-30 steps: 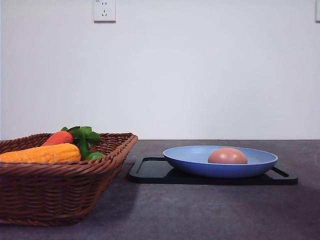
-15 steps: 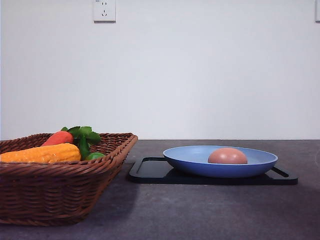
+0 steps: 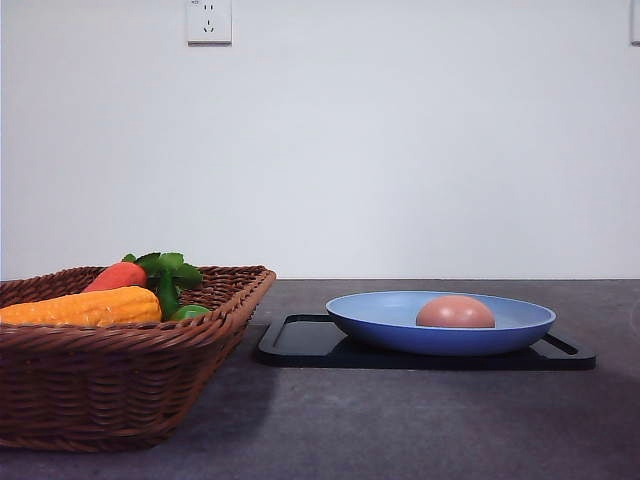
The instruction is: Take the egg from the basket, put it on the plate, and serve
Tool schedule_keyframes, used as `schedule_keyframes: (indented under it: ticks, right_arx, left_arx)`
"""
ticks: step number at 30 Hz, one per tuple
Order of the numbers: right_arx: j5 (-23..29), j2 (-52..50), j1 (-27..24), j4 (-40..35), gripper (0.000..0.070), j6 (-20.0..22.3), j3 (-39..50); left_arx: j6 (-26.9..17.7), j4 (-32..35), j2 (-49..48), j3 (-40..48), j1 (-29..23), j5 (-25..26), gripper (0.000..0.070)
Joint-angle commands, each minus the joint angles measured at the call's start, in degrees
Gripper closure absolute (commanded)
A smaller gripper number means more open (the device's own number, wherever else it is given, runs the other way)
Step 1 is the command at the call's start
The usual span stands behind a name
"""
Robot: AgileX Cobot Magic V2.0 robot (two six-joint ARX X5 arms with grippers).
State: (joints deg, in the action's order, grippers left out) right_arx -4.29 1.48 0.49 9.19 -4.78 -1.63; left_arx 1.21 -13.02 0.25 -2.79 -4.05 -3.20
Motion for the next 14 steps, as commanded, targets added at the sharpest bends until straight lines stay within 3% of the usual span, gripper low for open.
schedule_keyframes:
  ticks: [1,14]
  right_arx:
    - [0.24,-0.15,0.13,-0.61,0.0700,-0.58,0.33]
    - [0.24,-0.15,0.13,-0.61,0.0700,-0.57,0.33]
  left_arx:
    - [0.15,-0.68,-0.09,1.36,-0.07,-0.07,0.0700]
    - [0.15,-0.68,-0.09,1.36,-0.07,-0.07,0.0700]
